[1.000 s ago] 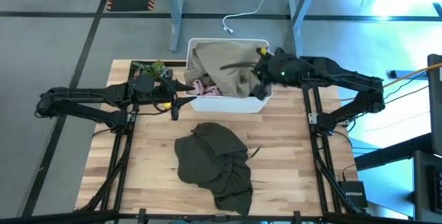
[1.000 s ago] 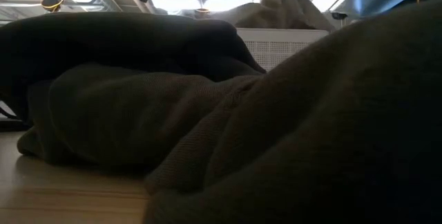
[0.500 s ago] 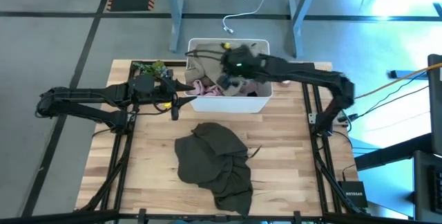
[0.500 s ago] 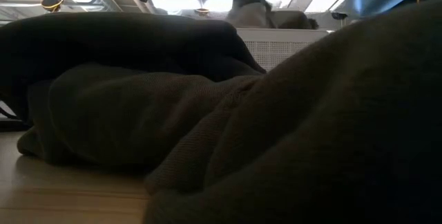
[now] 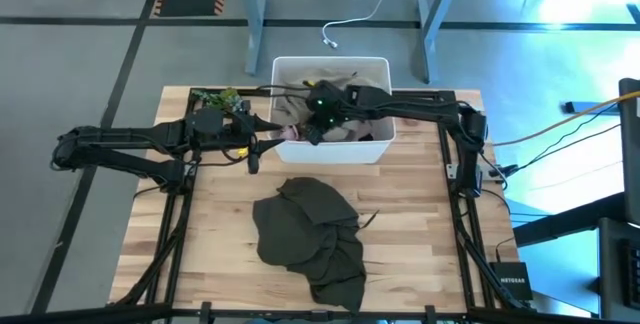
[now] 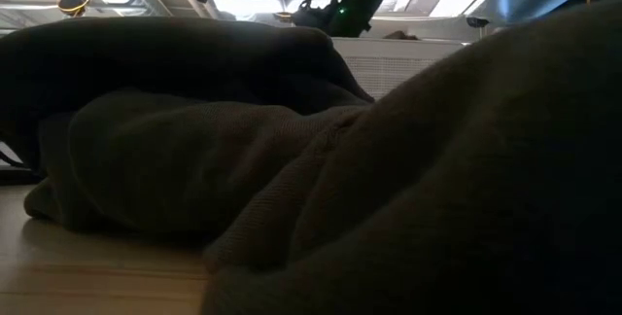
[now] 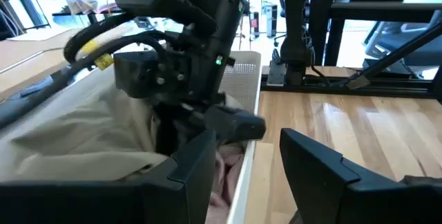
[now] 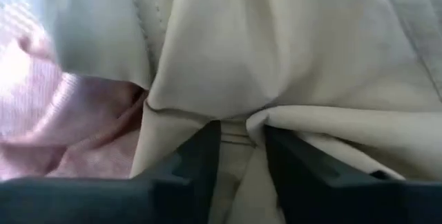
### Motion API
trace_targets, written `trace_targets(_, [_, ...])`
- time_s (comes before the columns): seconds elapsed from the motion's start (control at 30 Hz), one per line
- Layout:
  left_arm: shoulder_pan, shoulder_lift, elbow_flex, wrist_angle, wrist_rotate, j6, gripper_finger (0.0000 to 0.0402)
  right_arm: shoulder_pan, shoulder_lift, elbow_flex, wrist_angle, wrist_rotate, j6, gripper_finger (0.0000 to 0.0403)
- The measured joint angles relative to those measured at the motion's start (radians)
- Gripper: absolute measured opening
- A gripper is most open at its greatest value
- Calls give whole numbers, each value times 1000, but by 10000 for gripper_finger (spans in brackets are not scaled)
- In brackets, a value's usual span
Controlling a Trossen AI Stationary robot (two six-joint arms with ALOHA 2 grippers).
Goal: Sort clothes
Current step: Put the brown shorts into the white laundry bin, then put the gray sweatshirt into the white laundry bin
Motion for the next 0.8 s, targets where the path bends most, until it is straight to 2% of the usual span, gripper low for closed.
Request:
trace_targets(0.17, [0,0,0,-2,-1,10,157,15,-15,198,-163,-15,-61,174])
trace_targets(0.33, [0,0,0,-3,-1,-7,157,94,-53,459,-287,86,-96,179])
trace_targets(0.5, [0,0,0,-10,-1,-7,157,231,-60,643,-412,162,-104,179])
trace_targets(0.67, [0,0,0,-12,-1,-7,157,426,-88,590,-473,156,-76,179])
trace_targets(0.8, [0,0,0,-14,-1,-7,157,593,-79,467,-491,232,-46,179])
